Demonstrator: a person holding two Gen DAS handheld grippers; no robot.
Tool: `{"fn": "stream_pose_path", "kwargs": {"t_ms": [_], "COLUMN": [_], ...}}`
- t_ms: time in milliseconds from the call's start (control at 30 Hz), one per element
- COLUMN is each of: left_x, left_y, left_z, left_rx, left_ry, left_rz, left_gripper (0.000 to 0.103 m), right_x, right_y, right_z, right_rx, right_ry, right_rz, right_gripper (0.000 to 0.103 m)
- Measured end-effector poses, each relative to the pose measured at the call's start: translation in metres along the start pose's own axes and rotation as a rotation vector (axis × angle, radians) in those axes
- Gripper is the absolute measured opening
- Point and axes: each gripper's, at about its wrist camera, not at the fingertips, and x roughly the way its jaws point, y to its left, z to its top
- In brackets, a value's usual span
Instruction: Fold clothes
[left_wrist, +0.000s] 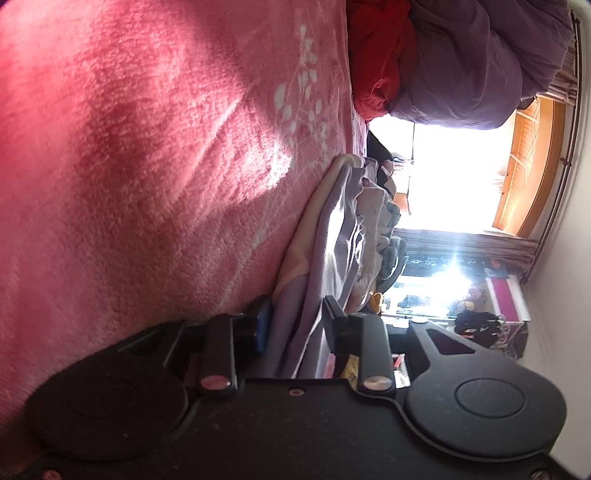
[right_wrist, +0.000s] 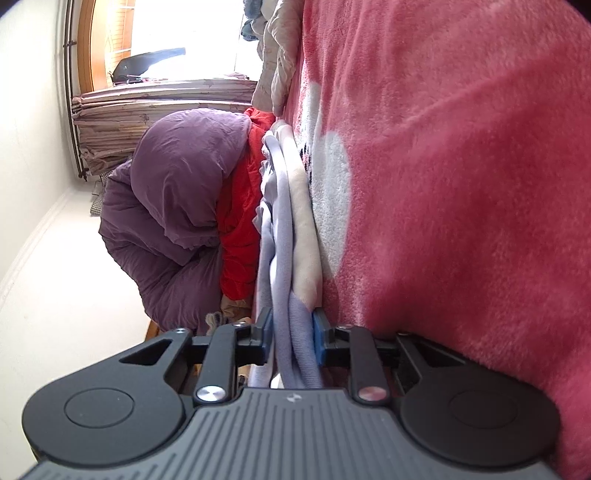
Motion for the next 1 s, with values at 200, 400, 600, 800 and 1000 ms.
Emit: {"fn": "stream_pose_path", "kwargs": {"t_ms": [200, 400, 600, 800, 1000], "left_x": [0.007, 0.008, -0.006, -0.004, -0.003], "left_y": [-0.004, -0.005, -0.007, -0.011, -0.011], "left_z": [-0.004, -0.006, -0.008, -0.013, -0.015], "left_rx": [0.077, 0.1, 0.109, 0.182, 0.202], "left_ry": [0.009, 0.033, 0.041, 0.06, 0.067], "left_rz": [0.044, 0.061, 0.062, 0.114, 0.126], "left_gripper": [0.007, 0.01, 0.023, 0.018, 0.005], "right_x": [0.0, -0.003, -0.016, -0.019, -0.02], "right_y": [0.001, 0.0, 0.002, 0.01, 0.01], "right_z": [-0.003, -0.003, -0.007, -0.017, -0.02], "right_rx": [-0.036, -0.025, 0.023, -0.042, -0.081], "right_ry": [0.006, 0.007, 0.025, 0.044, 0.043], "right_rz": [-0.02, -0.006, 0.029, -0.045, -0.071], "right_gripper": [0.011, 0.013, 0.038, 0.021, 0.009]}}
